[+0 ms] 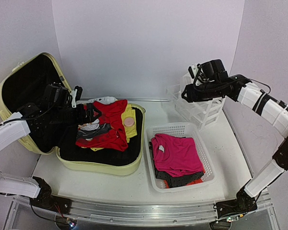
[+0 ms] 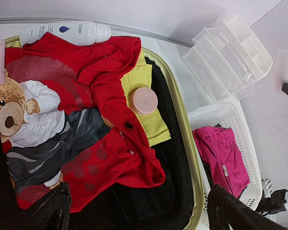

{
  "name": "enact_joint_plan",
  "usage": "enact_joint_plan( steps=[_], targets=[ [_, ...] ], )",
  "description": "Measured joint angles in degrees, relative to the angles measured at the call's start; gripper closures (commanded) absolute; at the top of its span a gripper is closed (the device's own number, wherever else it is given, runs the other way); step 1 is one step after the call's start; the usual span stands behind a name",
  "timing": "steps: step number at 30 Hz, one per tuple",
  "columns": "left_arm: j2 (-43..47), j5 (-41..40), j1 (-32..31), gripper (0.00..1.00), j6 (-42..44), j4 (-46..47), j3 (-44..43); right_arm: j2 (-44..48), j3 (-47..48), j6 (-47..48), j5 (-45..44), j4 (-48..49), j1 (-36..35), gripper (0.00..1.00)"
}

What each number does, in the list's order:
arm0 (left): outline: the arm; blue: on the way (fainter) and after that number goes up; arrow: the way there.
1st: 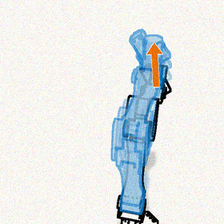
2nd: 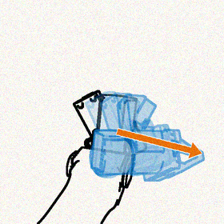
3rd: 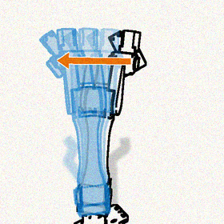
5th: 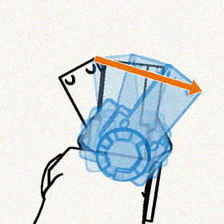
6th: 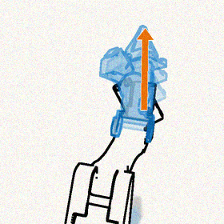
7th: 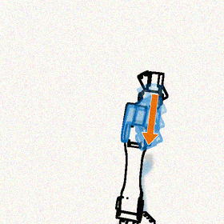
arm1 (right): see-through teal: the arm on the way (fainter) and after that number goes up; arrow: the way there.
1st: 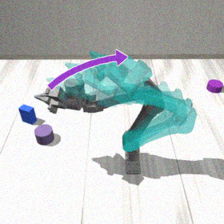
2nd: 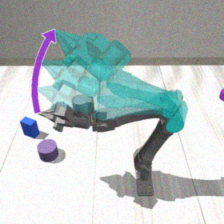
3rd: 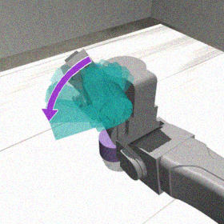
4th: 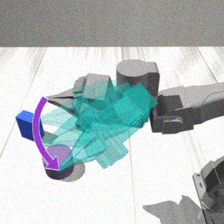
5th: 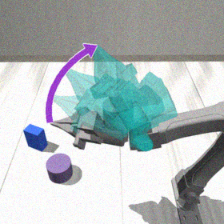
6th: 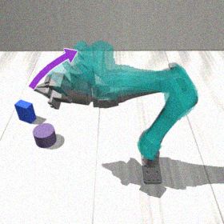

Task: Open, take out, and arrange the luggage
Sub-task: Place the makeup in the drawer.

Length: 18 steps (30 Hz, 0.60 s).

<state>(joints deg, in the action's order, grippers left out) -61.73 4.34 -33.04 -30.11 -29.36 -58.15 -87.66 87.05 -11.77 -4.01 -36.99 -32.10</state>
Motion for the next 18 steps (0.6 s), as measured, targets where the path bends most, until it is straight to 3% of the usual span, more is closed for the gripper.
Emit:
enact_joint_plan(
  steps=[18],
  targets=[
    [-0.59, -0.11, 0.00, 0.00, 0.37, -0.81, -0.02, -2.56, 3.91, 3.67, -7.54, -1.86, 3.10, 0.70]
  ],
)
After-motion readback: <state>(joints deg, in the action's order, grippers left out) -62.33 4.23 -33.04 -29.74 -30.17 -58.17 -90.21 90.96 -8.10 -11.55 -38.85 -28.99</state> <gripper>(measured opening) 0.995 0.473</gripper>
